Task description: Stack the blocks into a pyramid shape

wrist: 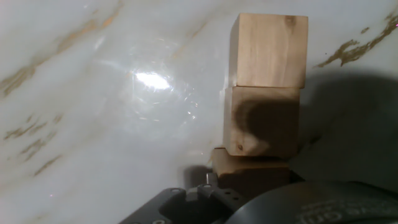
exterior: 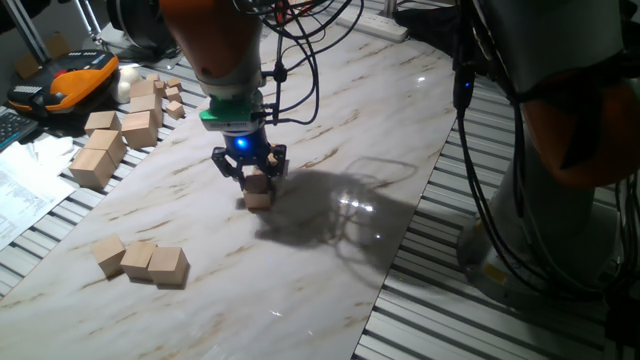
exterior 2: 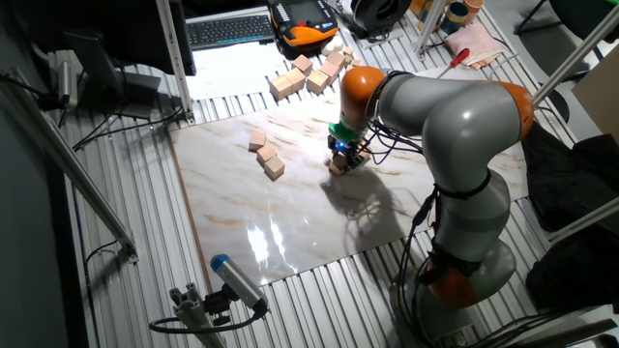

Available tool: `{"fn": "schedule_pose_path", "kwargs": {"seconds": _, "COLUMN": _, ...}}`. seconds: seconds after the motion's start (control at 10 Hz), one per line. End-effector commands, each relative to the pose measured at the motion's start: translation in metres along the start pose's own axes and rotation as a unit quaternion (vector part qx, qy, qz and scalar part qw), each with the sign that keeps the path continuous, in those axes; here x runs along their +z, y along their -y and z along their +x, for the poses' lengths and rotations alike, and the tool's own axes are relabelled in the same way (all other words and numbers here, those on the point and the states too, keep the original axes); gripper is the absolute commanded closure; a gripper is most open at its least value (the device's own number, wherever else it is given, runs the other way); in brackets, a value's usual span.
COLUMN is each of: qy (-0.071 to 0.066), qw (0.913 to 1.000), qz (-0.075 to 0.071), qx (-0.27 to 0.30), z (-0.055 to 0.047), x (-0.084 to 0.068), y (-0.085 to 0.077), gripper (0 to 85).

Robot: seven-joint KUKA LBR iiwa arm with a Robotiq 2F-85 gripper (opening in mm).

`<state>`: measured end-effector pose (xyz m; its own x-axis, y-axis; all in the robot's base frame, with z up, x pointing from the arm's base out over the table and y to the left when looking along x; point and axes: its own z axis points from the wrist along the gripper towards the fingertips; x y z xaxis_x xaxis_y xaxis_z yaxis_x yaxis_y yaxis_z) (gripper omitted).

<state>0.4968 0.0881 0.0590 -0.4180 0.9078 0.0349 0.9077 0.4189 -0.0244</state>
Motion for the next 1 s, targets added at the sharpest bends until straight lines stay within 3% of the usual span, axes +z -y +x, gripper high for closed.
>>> {"fn": "schedule_pose_path", "kwargs": {"seconds": 0.0, "qy": 0.001, "qw": 1.0000, "qz": 0.001, "qx": 0.001, "z": 0.000, "x": 0.000, "y": 0.000, "gripper": 17.0}}
{"fn": "schedule_pose_path", "kwargs": {"seconds": 0.4, "qy": 0.001, "qw": 1.0000, "qz": 0.000, "qx": 0.001, "z": 0.000, "x": -0.004, "y": -0.001, "gripper": 17.0}}
{"fn": "schedule_pose_path", "kwargs": {"seconds": 0.5, "qy": -0.010, "qw": 0.9999, "qz": -0.012, "qx": 0.004, "z": 0.002, "x": -0.012, "y": -0.005, "gripper": 17.0}}
{"fn": "schedule_pose_path", "kwargs": {"seconds": 0.6, "qy": -0.023, "qw": 0.9994, "qz": -0.023, "qx": 0.007, "z": 0.006, "x": -0.023, "y": -0.009, "gripper": 17.0}}
{"fn": "schedule_pose_path", "kwargs": {"seconds": 0.9, "qy": -0.025, "qw": 0.9993, "qz": -0.026, "qx": 0.001, "z": 0.027, "x": -0.044, "y": -0.022, "gripper": 17.0}}
